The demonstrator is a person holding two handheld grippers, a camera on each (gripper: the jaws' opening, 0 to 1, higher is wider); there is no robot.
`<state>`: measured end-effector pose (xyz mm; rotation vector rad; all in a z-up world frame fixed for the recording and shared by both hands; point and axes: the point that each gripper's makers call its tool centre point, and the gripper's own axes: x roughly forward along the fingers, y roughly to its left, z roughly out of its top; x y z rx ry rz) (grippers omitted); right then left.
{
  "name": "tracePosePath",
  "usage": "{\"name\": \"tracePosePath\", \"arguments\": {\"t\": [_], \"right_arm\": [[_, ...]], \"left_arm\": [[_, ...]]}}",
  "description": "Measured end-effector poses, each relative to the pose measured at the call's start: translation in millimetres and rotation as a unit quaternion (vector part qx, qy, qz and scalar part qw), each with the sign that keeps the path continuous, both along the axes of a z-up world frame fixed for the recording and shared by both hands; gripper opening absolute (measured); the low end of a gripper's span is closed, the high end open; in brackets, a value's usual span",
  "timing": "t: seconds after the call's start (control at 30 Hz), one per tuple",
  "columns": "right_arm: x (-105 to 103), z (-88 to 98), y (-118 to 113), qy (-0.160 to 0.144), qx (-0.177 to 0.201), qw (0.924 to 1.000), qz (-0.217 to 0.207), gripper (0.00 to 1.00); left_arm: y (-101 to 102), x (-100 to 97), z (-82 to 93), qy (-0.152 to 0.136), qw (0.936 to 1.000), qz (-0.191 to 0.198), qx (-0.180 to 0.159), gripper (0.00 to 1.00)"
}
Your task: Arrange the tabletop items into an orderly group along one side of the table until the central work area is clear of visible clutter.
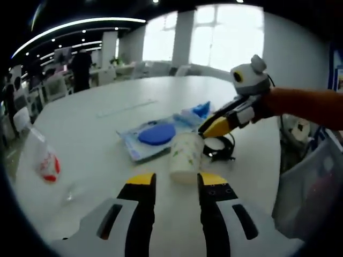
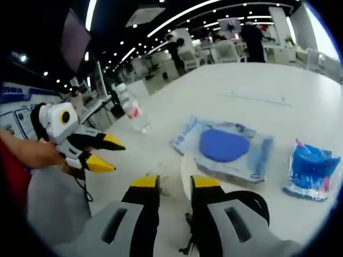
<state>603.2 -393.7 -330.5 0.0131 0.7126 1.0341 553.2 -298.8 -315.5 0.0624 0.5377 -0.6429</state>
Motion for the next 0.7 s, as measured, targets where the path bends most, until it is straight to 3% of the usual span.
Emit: {"name": "tracePosePath", "arguments": {"t": [0.17,0.37,0.5,0.6,0.7], "right_arm": [[-1.3,-8.2,2.9,0.021,0.000,0.9996,0.017,0.22],[-1.7,-8.4,6.6,0.028,0.006,0.9992,0.029,0.21],[-3.1,-7.2,10.6,0.029,0.008,0.9988,0.039,0.19],[-3.9,-6.6,13.1,0.031,0.008,0.9986,0.043,0.18],[-4.5,-6.2,14.6,0.031,0.005,0.9984,0.046,0.16]], "left_arm": [[-0.8,0.2,-2.8,0.000,0.9999,-0.006,-0.013,0.31],[-3.7,0.6,-5.0,0.005,0.9995,-0.016,-0.028,0.42],[-22.5,-9.7,-3.1,0.024,0.9952,-0.062,-0.073,0.71],[-27.2,-18.8,-7.5,0.041,0.9925,-0.086,-0.076,0.82],[-30.1,-20.6,-5.2,0.037,0.9915,-0.094,-0.082,0.92]]}}
